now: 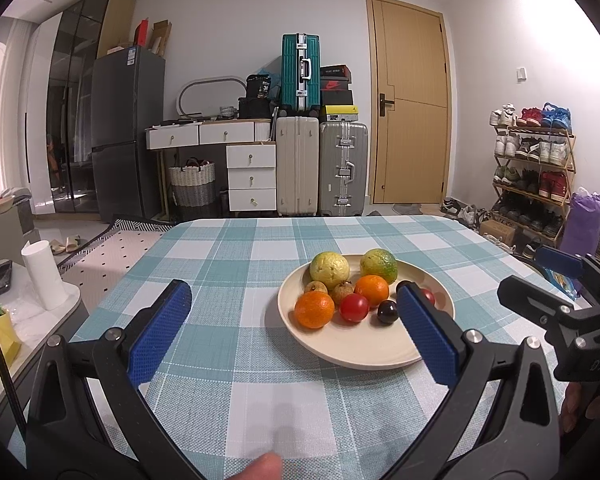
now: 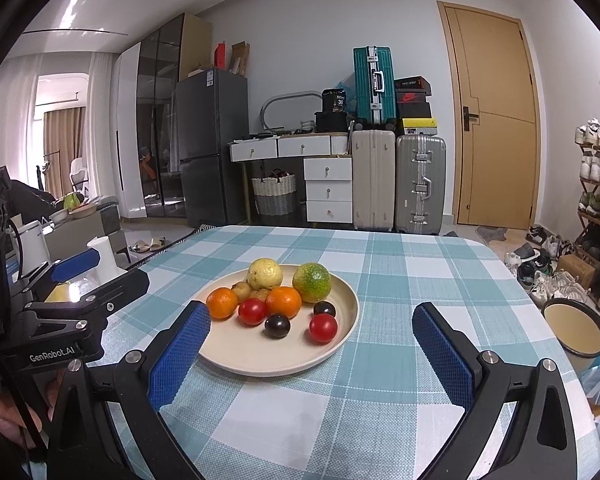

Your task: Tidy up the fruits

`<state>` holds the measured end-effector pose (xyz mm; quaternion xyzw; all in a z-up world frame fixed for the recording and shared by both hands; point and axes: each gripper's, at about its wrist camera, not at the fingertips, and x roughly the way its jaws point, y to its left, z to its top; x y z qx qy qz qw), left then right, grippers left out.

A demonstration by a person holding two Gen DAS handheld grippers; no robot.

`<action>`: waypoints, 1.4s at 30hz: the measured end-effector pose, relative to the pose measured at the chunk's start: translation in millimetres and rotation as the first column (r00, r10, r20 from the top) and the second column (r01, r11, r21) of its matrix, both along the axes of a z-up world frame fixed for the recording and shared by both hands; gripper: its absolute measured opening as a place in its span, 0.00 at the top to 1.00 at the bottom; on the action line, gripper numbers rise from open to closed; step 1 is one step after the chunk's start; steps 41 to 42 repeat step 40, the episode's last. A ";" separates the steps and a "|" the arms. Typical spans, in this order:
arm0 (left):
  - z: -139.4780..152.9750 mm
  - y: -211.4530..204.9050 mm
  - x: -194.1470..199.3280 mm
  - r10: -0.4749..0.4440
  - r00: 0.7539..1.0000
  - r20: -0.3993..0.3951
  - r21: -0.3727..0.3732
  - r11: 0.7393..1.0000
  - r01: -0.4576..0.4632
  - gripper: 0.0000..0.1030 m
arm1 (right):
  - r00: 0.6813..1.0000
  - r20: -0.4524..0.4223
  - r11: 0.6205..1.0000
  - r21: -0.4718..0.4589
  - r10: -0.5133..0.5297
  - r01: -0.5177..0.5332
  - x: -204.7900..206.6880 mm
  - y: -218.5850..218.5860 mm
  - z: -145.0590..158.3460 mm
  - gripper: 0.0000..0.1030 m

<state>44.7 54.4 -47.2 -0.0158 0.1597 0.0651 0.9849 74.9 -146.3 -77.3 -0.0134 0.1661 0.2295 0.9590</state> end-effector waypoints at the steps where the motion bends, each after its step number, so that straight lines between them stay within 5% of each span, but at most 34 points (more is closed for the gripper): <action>1: -0.4 0.6 0.3 0.000 1.000 0.001 0.000 1.000 0.000 0.00 | 1.000 0.000 1.000 0.000 0.000 0.000 0.3 -0.2 0.0 0.00; 42: -5.1 -5.8 2.9 -0.011 1.000 0.002 0.000 1.000 0.011 0.00 | 1.000 0.001 1.000 0.000 -0.001 0.001 -0.6 1.4 -0.9 0.00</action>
